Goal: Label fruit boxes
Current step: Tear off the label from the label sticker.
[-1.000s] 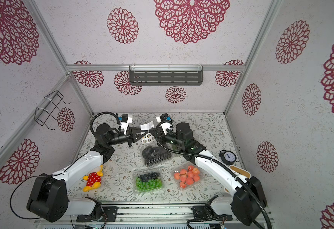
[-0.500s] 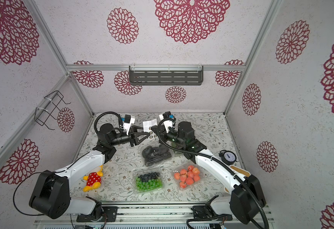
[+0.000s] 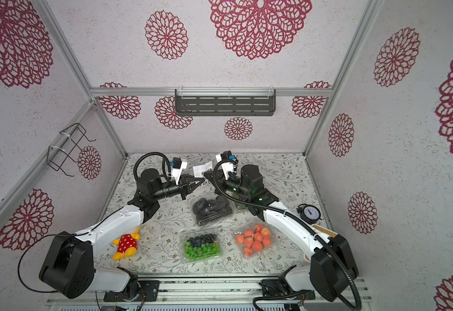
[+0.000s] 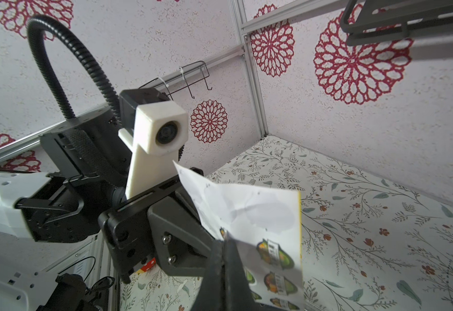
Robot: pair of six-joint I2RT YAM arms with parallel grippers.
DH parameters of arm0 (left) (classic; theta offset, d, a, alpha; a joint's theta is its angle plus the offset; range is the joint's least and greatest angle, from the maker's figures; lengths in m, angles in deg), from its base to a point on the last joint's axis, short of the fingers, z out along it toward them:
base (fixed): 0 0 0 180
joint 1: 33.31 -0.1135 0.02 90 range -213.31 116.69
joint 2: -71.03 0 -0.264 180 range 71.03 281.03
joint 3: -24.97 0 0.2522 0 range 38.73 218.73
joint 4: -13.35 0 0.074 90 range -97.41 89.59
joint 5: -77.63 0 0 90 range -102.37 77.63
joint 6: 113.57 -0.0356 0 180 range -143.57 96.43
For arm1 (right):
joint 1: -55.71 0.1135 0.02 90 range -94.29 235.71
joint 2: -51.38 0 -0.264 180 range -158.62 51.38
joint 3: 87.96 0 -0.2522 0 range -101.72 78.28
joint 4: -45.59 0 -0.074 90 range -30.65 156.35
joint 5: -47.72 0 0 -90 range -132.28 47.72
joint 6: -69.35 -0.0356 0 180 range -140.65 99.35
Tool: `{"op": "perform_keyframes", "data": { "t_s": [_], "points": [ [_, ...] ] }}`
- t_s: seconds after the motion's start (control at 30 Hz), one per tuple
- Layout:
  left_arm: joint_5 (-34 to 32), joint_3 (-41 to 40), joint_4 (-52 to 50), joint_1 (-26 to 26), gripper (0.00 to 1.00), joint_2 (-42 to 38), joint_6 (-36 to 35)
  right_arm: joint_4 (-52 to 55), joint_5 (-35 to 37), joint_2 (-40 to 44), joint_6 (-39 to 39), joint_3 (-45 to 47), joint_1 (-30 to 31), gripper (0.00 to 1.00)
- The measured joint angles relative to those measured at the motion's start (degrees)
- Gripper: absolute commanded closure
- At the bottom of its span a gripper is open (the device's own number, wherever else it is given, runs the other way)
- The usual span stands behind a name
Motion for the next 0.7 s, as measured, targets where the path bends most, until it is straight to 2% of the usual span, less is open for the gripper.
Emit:
{"op": "perform_keyframes", "data": {
  "t_s": [0.7],
  "points": [
    [-1.9, 3.0, -2.6, 0.2, 1.00, 1.3, 1.5, -2.4, -3.0, 0.0, -3.1, 0.9, 0.3, 1.00]
  ]
}}
